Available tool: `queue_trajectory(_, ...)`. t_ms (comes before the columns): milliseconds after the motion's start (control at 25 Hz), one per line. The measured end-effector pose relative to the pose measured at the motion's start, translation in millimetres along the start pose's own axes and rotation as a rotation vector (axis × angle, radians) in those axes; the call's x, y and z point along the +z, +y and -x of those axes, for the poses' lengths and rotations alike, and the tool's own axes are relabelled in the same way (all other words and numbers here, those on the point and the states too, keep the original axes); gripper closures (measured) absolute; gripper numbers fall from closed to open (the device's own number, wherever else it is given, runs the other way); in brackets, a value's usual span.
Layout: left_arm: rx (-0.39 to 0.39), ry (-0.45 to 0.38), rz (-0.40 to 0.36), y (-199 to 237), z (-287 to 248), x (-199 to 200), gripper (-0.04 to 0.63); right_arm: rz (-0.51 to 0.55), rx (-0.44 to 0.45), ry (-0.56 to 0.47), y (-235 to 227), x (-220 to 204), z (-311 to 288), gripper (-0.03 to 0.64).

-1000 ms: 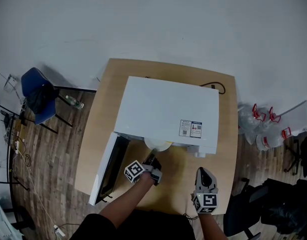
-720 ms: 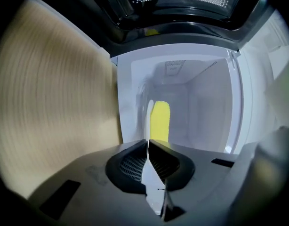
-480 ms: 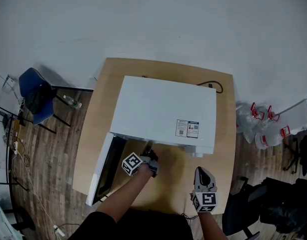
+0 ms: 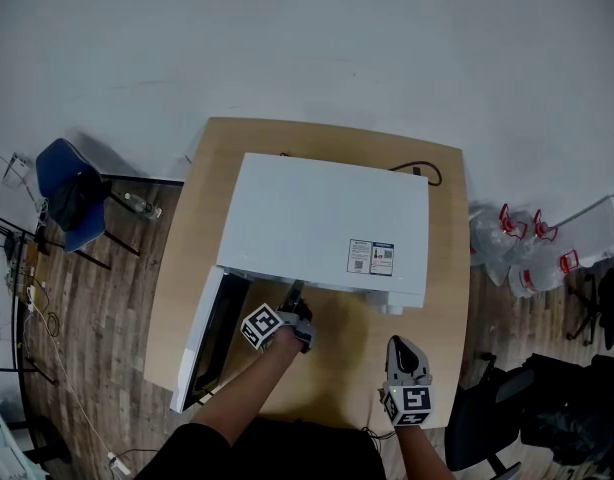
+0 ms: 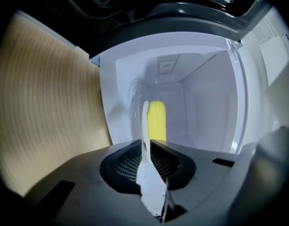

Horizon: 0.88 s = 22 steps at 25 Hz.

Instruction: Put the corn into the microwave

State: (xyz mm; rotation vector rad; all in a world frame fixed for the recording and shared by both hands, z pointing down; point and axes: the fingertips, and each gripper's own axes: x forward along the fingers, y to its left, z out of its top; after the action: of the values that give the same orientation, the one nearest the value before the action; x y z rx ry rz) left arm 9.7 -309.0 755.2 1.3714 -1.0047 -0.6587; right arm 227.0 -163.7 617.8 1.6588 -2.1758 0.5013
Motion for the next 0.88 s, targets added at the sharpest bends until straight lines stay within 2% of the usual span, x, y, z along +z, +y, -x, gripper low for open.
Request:
queue_trajectory(40,-0.007,0.000,-0.022,-3,2,1,0.556,-0.003,0.000,0.002,0,-1,0,0.557)
queue_trajectory(120,-0.025,0.001,-0.046,-8,7,1,0.490,-0.004,0.002,0.002,2,-2,1,0.557)
queue_trajectory(200,-0.009,0.009,-0.102,-12,12,1,0.479,0.000,0.010,0.005,5,-4,1,0.557)
queue_trajectory(320,0.046,0.064,-0.332,-17,16,-2,0.479,0.005,0.025,0.014,10,-4,0,0.557)
queue_trajectory(400,0.044,0.117,-0.482,-22,17,-7,0.480,0.008,0.028,0.008,12,-4,0,0.557)
queue_trajectory(600,0.095,0.209,-0.779,-24,12,-18,0.480,0.016,0.029,0.006,12,-6,3,0.557)
queue_trajectory(720,0.123,0.220,-0.876,-24,5,-19,0.480,0.009,0.027,0.019,12,-12,6,0.557)
queue_trajectory(880,0.151,0.228,-0.914,-21,-2,-21,0.480,-0.004,0.021,0.029,12,-19,10,0.557)
